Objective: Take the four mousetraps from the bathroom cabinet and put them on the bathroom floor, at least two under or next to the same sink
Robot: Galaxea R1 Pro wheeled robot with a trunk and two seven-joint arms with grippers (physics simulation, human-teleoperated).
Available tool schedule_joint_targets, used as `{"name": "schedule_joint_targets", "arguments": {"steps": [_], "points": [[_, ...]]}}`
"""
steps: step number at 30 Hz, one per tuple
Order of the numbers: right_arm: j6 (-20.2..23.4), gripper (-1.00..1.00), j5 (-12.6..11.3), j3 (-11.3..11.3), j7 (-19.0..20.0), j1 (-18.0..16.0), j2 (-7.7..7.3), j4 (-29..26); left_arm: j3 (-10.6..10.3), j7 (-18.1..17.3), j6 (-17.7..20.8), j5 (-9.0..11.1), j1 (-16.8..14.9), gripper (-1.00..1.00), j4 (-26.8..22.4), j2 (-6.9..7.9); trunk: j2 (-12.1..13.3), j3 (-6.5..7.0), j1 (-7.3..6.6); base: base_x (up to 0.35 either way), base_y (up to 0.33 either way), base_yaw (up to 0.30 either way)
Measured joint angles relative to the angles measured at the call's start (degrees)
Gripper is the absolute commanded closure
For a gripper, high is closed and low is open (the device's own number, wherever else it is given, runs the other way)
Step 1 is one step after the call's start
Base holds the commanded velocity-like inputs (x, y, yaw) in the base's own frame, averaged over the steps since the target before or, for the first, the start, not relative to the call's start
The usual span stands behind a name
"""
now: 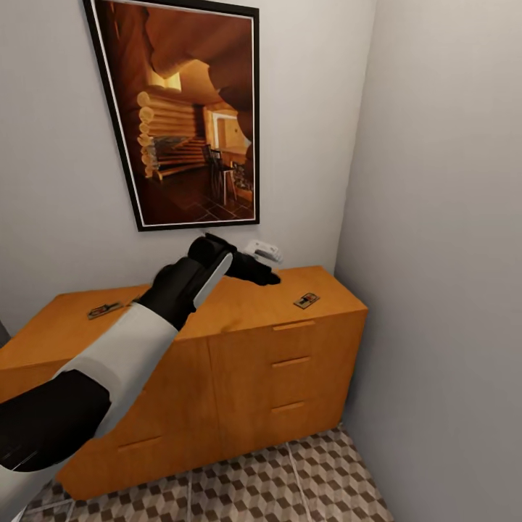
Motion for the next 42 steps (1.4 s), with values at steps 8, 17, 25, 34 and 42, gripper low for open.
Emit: {"name": "schedule_joint_targets", "arguments": {"steps": [8, 17, 25, 34, 42], "points": [[0.7, 1.00, -0.5, 0.0, 1.4, 0.0, -0.05, 0.0, -5.6, -0.1, -0.2, 0.1, 0.1, -1.00, 2.6, -0.33, 0.0, 0.00, 0.00, 0.001, 0.000, 0.000], [0.8, 1.00, -0.5, 0.0, 1.4, 0.0, -0.07, 0.0, -6.4, -0.3, -0.3, 0.1, 0.2, -1.00, 3.7, -0.60, 0.0, 0.00, 0.00, 0.000, 0.000, 0.000], [0.8, 1.00, -0.5, 0.0, 1.4, 0.0, -0.01, 0.0, -6.5, -0.4, -0.3, 0.2, 0.2, -1.00, 3.7, -1.26, 0.0, 0.00, 0.00, 0.000, 0.000, 0.000], [0.8, 1.00, -0.5, 0.0, 1.4, 0.0, -0.06, 0.0, -7.2, -0.5, -0.3, 0.3, 0.6, -1.00, 3.7, -2.04, 0.0, 0.00, -0.01, 0.031, 0.000, 0.000], [0.8, 1.00, -0.5, 0.0, 1.4, 0.0, -0.04, 0.0, -7.4, -0.5, -0.3, 0.3, 0.6, -1.00, 3.7, -2.11, 0.0, 0.00, -0.02, 0.143, 0.000, 0.000]]}}
